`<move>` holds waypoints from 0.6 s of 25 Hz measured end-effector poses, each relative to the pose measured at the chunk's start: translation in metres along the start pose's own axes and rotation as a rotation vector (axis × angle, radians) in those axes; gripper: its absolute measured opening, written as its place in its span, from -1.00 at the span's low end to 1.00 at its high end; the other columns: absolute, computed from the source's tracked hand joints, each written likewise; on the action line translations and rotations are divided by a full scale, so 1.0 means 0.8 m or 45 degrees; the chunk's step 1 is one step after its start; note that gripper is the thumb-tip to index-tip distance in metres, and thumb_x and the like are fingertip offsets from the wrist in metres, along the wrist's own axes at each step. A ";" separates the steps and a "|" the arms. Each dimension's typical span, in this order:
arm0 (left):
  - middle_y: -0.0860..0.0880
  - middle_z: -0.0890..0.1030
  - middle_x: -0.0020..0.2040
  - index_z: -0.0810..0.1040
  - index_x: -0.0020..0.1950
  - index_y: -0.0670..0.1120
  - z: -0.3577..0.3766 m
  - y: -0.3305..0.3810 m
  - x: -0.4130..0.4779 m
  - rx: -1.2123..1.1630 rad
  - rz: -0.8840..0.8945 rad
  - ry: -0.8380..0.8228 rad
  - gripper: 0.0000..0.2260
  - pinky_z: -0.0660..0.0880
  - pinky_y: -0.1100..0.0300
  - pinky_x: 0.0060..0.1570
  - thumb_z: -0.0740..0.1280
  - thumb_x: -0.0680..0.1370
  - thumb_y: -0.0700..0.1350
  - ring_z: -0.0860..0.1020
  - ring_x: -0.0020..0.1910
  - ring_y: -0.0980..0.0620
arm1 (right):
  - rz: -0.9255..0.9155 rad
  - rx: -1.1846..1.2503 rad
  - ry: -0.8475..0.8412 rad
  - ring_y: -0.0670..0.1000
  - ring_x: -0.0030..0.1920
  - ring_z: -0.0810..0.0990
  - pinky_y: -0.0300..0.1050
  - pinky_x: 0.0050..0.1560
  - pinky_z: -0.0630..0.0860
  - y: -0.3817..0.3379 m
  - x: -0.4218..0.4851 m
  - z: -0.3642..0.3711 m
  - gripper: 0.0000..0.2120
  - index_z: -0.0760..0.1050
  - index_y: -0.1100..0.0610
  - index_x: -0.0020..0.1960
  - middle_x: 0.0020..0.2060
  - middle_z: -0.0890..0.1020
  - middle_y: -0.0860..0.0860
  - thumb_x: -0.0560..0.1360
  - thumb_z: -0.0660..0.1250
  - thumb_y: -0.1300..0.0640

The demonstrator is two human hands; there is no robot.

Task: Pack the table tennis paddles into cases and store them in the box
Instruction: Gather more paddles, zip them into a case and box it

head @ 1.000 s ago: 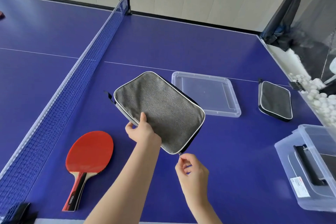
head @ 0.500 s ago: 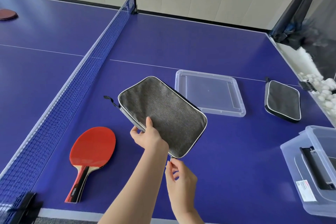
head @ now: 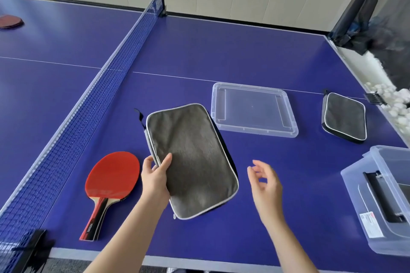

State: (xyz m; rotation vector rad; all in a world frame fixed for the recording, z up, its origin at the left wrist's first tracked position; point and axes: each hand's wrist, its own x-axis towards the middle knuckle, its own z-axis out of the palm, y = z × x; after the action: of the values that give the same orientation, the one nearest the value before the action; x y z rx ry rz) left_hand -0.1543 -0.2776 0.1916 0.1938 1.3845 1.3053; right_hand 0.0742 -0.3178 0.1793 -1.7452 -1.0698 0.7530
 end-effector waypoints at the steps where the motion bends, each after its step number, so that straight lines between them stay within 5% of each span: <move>1: -0.11 0.63 -0.08 0.44 0.11 -0.12 -0.006 -0.004 -0.005 0.049 -0.044 -0.104 -0.78 0.58 0.01 -0.12 0.40 0.52 -0.19 0.61 -0.14 -0.07 | 0.144 0.081 -0.157 -0.11 -0.01 0.59 -0.16 0.00 0.55 -0.001 0.011 -0.006 -0.86 0.52 0.01 0.12 -0.03 0.62 -0.03 0.56 0.29 0.08; 6: -0.11 0.66 0.05 0.50 0.17 -0.11 -0.016 -0.023 -0.020 0.187 -0.262 -0.414 -0.74 0.59 0.01 -0.11 0.40 0.50 -0.13 0.63 -0.02 -0.07 | 0.647 0.590 -0.785 0.06 0.15 0.62 0.04 0.18 0.50 -0.015 0.000 -0.021 -0.69 0.56 0.12 0.20 0.11 0.66 0.10 0.64 0.11 0.04; 9: -0.11 0.62 0.10 0.44 0.27 -0.08 -0.012 -0.040 -0.016 0.324 -0.185 -0.324 -0.55 0.56 0.00 -0.08 0.47 0.43 -0.06 0.61 0.02 -0.08 | 0.668 0.740 -0.713 0.12 0.11 0.62 0.06 0.14 0.51 -0.017 -0.019 -0.026 -0.69 0.54 0.21 0.18 0.11 0.64 0.19 0.64 0.11 0.08; 12: 0.01 0.38 0.29 0.27 0.42 0.08 0.002 -0.058 -0.020 0.888 0.152 -0.108 -0.32 0.51 -0.04 0.05 0.52 0.39 0.03 0.42 0.26 -0.05 | 0.527 0.578 -0.514 0.13 0.08 0.63 0.03 0.12 0.52 -0.012 -0.031 -0.026 -0.75 0.56 0.19 0.10 0.03 0.67 0.14 0.63 0.15 0.10; 15: 0.06 0.32 0.31 0.28 0.40 0.18 0.042 -0.077 -0.062 0.986 0.252 -0.369 -0.38 0.38 -0.07 0.31 0.44 0.41 0.18 0.33 0.33 0.04 | 0.279 0.306 -0.382 0.00 -0.03 0.64 -0.15 -0.05 0.53 -0.014 -0.045 -0.025 -0.82 0.58 0.09 0.01 -0.10 0.69 0.00 0.61 0.19 0.11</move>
State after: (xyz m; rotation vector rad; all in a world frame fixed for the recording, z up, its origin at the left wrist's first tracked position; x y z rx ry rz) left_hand -0.0786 -0.3181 0.1837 1.0222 1.5780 0.7889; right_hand 0.0712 -0.3557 0.1986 -1.5890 -0.9441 1.2588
